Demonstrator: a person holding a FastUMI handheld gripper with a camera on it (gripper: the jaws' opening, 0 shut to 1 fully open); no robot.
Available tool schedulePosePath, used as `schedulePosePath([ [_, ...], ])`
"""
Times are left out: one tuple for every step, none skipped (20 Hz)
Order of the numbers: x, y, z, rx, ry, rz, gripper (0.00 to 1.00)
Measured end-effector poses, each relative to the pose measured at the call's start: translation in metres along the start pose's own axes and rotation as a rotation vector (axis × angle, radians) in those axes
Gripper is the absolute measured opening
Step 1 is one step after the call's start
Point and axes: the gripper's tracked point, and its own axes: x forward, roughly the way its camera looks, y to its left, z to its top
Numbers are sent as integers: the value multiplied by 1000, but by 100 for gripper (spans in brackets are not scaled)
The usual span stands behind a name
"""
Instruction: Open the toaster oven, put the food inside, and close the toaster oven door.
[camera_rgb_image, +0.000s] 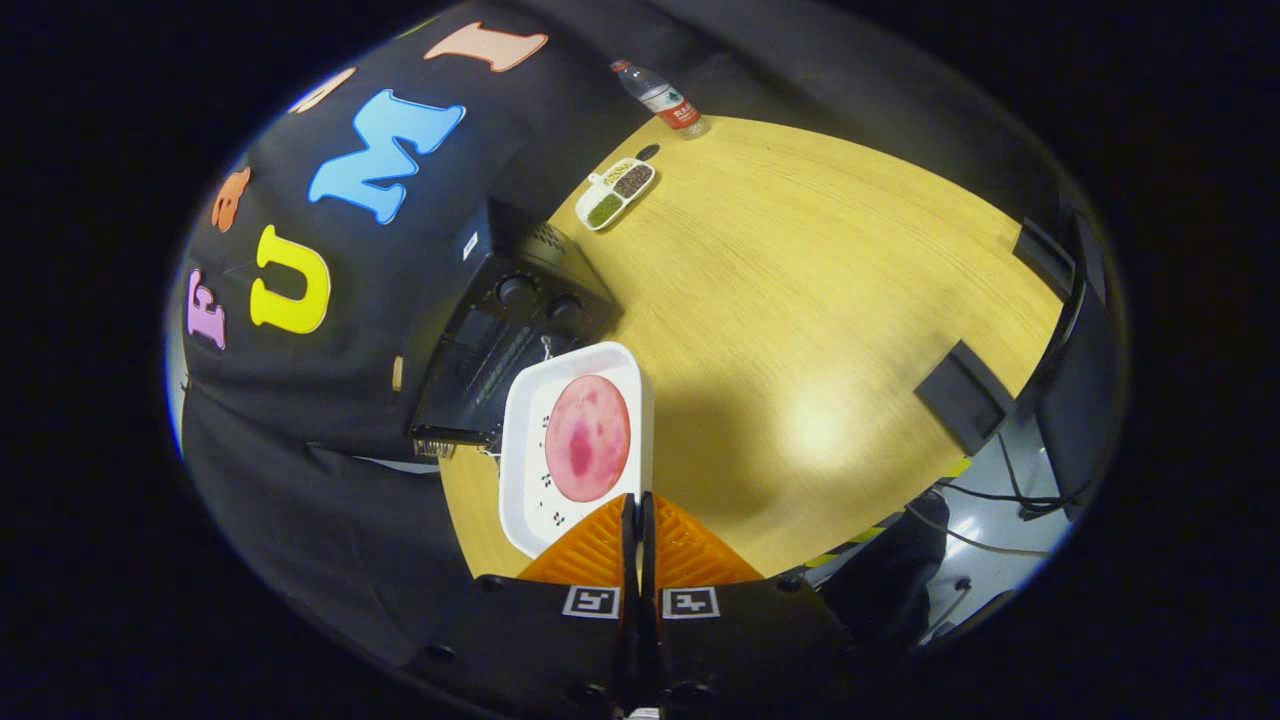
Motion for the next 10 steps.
schedulePosePath([
  [2,10,-7,5,4,15,2],
  [4,20,-13,10,7,31,2],
  [5,30,-19,11,11,43,2],
  [8,39,-23,8,17,54,2],
  [11,47,-29,2,22,58,2],
  [14,55,-32,-5,29,60,2],
  [18,62,-33,-12,33,61,2],
  [23,70,-33,-19,34,66,2],
  [28,80,-34,-22,32,74,2],
  [35,88,-32,-21,29,82,2],
])
